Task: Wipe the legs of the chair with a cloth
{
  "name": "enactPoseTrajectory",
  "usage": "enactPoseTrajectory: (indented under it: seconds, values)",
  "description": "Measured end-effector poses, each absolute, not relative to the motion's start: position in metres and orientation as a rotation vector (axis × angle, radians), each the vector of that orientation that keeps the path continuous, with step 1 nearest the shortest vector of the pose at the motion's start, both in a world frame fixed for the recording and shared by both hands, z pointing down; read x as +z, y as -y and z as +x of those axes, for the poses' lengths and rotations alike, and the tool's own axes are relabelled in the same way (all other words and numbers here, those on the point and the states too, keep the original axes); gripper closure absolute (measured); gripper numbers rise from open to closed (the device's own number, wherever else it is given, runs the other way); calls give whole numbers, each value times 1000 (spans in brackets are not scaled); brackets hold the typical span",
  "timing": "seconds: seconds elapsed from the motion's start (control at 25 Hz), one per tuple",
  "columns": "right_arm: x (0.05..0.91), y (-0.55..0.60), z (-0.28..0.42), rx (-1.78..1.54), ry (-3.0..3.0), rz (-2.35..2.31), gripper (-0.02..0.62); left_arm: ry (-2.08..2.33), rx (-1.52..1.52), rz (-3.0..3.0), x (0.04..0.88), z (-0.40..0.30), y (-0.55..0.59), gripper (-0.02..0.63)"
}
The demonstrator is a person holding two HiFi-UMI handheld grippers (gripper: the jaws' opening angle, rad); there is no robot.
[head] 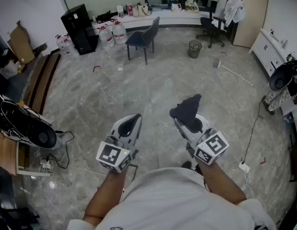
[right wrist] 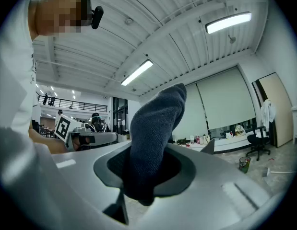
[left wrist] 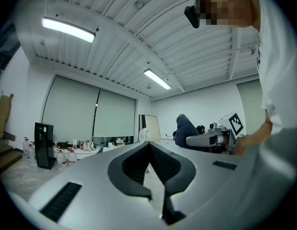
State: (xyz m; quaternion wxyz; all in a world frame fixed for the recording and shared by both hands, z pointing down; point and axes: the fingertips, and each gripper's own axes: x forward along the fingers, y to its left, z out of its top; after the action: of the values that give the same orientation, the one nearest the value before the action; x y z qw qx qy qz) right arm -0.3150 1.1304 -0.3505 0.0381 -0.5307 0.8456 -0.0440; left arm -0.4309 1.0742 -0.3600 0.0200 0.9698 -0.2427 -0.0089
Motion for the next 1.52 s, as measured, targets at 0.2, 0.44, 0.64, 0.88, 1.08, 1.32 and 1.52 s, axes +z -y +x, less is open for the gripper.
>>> enactPoseTrajectory:
  seconds: [0.2, 0.44, 0.64, 0.88, 1.08, 1.32, 1.52]
  values:
    - [-352, -1133, -317, -140, -2595, -1645, 502, 751, -14, 3004, -362, -434, -1076, 600]
    - [-350, -1132, -315, -141, -2579, -1664, 500, 765, -15, 2993, -357, -439, -1077, 600]
    - [-349, -1123, -313, -136, -2581, -1659, 497, 769, -14, 2980, -354, -438, -1068, 600]
    - [-336, -1093, -291, -144, -2608, -1674, 495, 799, 11, 2963, -343, -418, -1036, 600]
    - [-317, -1042, -236, -206, -2605, -1650, 495, 835, 45, 2931, -330, -367, -984, 600]
    - [-303, -941, -165, -224, -2649, -1578, 495, 929, 87, 2905, -317, -300, -885, 600]
    - [-299, -855, -99, -269, -2676, -1498, 495, 995, 127, 2860, -311, -243, -807, 600]
